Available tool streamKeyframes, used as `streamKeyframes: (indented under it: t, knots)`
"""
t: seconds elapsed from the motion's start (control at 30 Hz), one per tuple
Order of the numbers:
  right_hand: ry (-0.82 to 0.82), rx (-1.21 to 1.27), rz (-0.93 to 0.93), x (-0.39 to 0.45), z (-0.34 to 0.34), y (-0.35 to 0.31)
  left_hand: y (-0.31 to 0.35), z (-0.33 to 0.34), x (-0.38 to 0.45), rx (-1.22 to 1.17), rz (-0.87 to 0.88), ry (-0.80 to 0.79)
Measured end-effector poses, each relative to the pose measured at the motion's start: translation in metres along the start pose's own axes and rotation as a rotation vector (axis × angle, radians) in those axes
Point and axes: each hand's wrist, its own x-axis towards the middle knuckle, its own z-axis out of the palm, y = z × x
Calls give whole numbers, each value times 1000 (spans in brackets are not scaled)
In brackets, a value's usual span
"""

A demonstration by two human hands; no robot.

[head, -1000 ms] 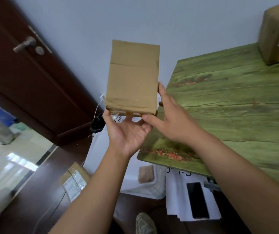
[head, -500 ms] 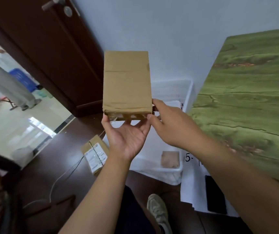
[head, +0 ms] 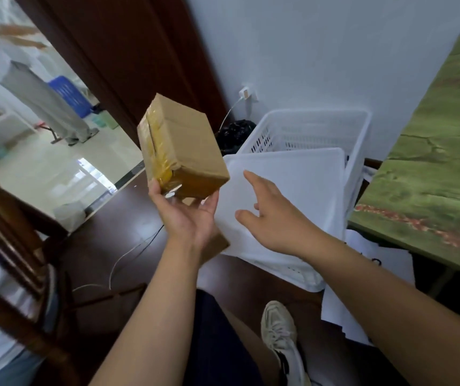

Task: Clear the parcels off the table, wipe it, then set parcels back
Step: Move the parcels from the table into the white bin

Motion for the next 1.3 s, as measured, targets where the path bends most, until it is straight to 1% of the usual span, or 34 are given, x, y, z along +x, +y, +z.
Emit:
streamKeyframes:
  t: [0.07,0.13,0.27,0.3,0.4,0.47,0.53,0.7,0.8,1.1,1.3]
  knots:
    - [-5,25,37,3,2,5,0,-3,6,115,82,71]
    - [2,68,73,5,4,9,-3,-2,7,208,121,130]
    - [34,141,135,9,4,17,-11,5,12,400,159,171]
    - [37,144,146,10,4,18,-12,6,13,482,190,209]
    - [28,137,168,11,4,21,-11,2,13,837,349,408]
    - [14,132,175,11,5,21,-8,-8,17,963,443,422]
    - [-2,122,176,11,6,21,-3,-19,19,1073,482,417]
    - [-16,107,172,9,7,19,12,-41,19,1250,494,526]
    - [-30,95,172,6,7,18,17,-50,15,1364,482,559]
    - [-65,41,153,-1,10,13,8,-61,7,1546,353,504]
    - [-63,19,137,-4,4,13,-1,-57,7,1523,318,548]
